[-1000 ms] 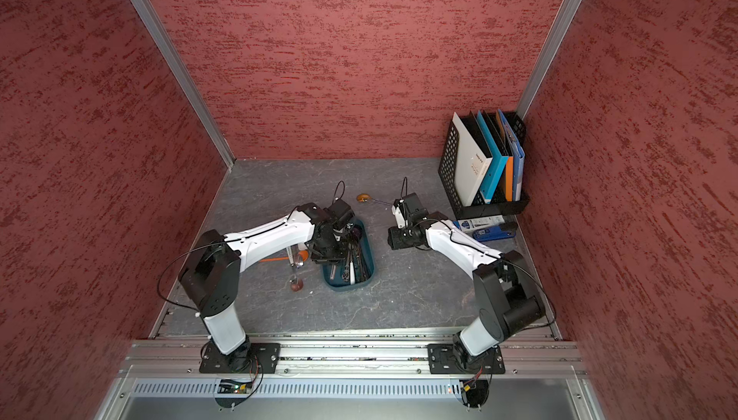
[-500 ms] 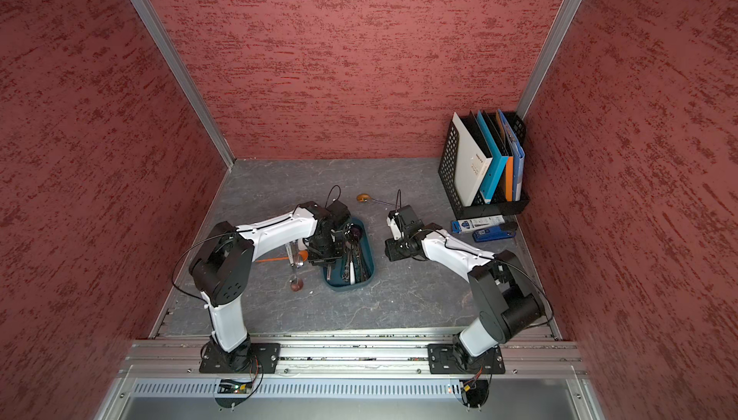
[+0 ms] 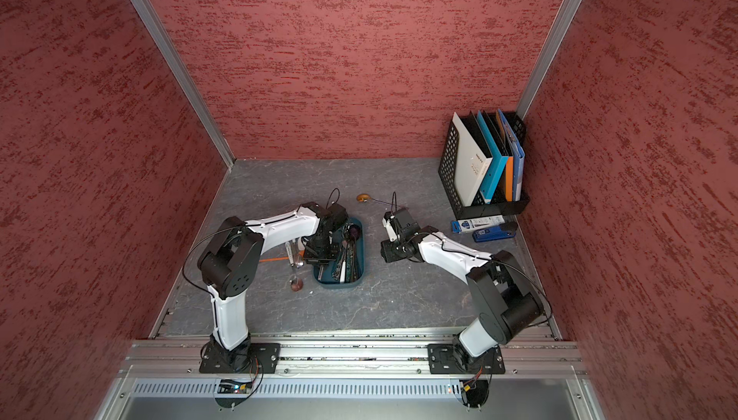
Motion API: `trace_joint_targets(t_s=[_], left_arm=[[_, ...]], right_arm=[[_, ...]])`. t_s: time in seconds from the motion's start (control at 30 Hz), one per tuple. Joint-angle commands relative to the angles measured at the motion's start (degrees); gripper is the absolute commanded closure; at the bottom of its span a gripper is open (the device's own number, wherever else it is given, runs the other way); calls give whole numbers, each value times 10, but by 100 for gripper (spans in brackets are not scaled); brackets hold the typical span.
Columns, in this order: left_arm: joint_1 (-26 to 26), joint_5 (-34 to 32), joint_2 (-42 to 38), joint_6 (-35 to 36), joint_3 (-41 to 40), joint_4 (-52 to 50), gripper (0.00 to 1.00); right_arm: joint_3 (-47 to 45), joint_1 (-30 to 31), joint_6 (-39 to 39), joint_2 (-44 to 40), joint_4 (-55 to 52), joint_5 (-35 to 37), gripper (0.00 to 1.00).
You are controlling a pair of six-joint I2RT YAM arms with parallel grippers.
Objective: Put the spoon into the storage box
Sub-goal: Place the spoon in the storage box.
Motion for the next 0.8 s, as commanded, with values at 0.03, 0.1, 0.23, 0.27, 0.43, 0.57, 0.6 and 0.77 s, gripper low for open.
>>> trace_joint_targets(t_s=[0.03,0.1,0.23,0.27,0.43,0.57,0.6,0.77], left_arm=[[5,-24,19,4,16,-4,92],[5,-19,25,0,17,-3,86],[-2,-21,17,-12,5,7,77],[-2,-19,15,-13,3,8,75],[-3,-8,-9,-20,-10,20,70],[-5,-8,-42,-24,-15,27,67],[-5,-6,-54,-24,-16,30,66],[-5,-2,-122,-6,-29,45,55]], right_arm=[[27,2,-14,1,-12,30,50],[37,0,-23,3,-18,32,49],[67,-1,-36,10,-34,44,48],[74,-2,-38,13,-37,46,48],[119,-6,-54,28,-59,50,48],[158,-24,-73,35,-75,61,48],[172,-32,-79,39,-80,58,47],[251,-68,-164,90,-112,11,42]])
